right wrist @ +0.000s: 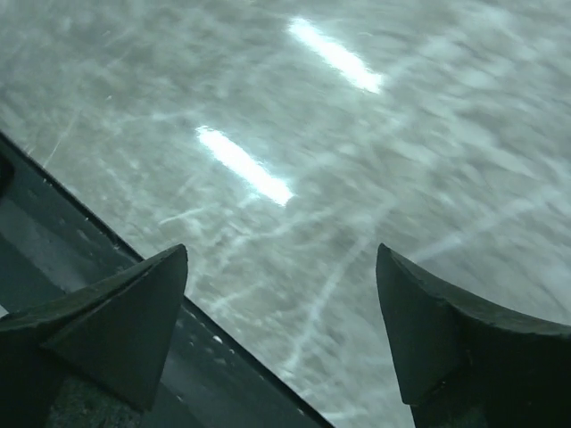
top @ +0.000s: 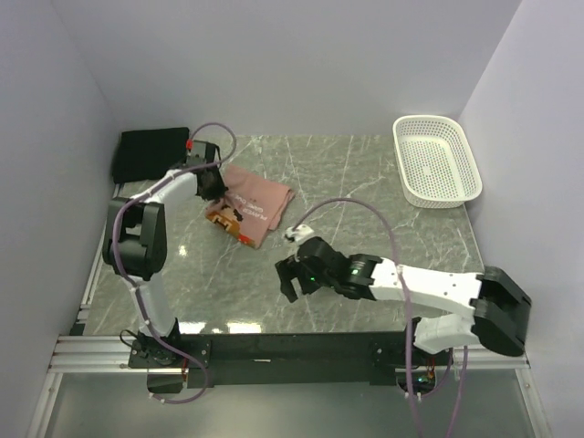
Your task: Fold and stack the t-shirts
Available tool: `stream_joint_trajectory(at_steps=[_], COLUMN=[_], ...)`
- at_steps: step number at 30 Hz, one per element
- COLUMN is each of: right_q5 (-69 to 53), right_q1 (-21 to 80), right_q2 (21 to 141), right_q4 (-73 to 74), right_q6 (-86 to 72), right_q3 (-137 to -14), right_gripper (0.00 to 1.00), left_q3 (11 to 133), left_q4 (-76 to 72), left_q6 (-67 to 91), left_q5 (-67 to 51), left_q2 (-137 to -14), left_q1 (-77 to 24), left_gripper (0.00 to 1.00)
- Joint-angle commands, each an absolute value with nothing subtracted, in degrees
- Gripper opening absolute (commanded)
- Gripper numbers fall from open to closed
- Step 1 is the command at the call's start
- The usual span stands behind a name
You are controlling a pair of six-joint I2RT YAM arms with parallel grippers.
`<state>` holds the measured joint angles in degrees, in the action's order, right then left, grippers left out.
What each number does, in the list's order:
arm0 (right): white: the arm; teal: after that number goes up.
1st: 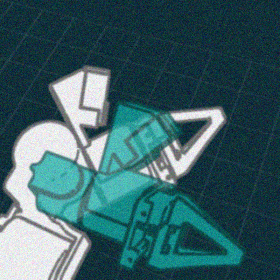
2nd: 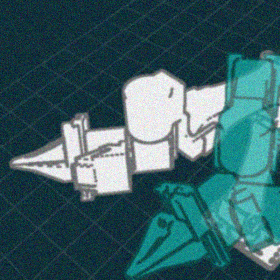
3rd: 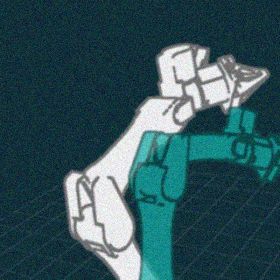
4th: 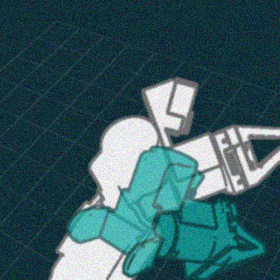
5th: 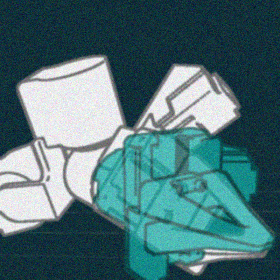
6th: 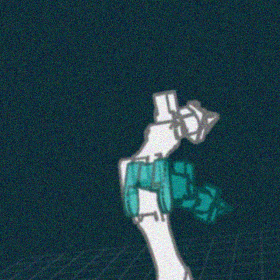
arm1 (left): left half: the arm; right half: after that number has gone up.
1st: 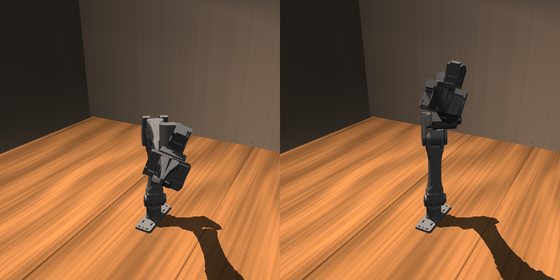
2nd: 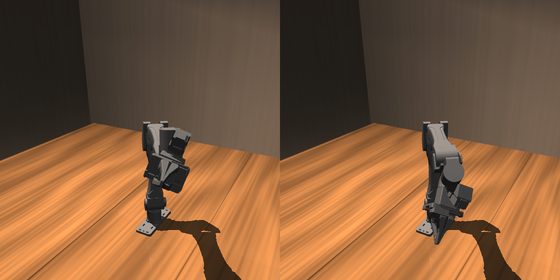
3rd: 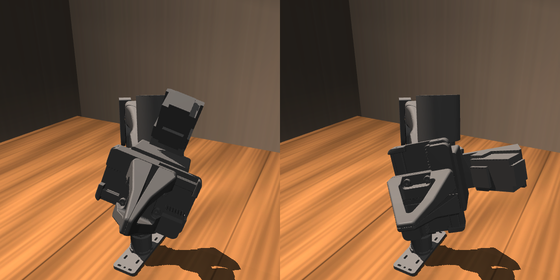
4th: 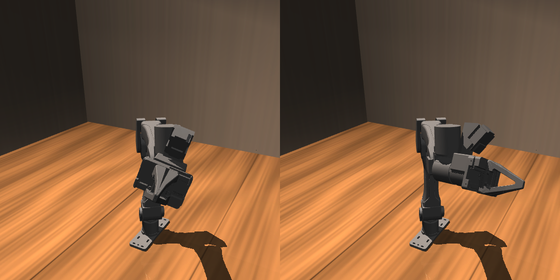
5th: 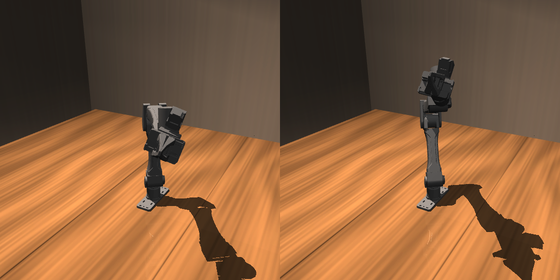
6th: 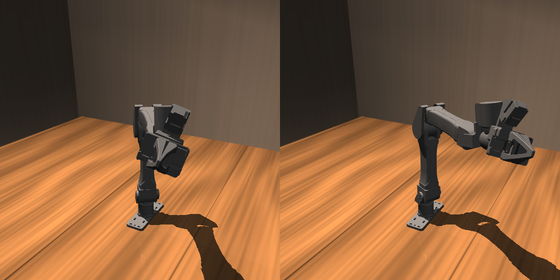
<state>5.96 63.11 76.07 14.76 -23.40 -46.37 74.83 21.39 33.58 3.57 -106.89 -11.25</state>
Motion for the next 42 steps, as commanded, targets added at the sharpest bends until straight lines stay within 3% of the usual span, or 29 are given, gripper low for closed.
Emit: stream_joint_trajectory(at_steps=[1, 7, 11, 18, 42], right_q5=[7.03, 2.29, 0.17, 3.87, 8.53], right_q1=[58.99, 51.87, 45.98, 44.04, 42.19], right_q2=[68.32, 60.57, 56.7, 55.54, 57.66], right_q4=[16.52, 20.65, 22.06, 28.29, 35.16], right_q6=[-28.3, -29.44, -31.02, -30.68, -27.77], right_q3=[-44.04, -39.12, -36.22, -38.49, -45.61], right_gripper=[0.93, 1.0, 1.0, 0.97, 0.97], left_q3=[85.48, 100.25, 107.21, 120.83, 125.94], left_q4=[25.92, 28.13, 26.63, 25.24, 15.2], left_q6=[24.18, 18.55, 15.04, 13.1, 13.18], left_q5=[8.26, 10.9, 11.78, 11.43, 4.84], left_q2=[-110.2, -118.99, -124.09, -132.53, -130.95], left_q1=[-8.71, -5.37, -3.43, -0.88, 11.77], left_gripper=[0.01, 0.01, 0.01, 0.01, 0.01])
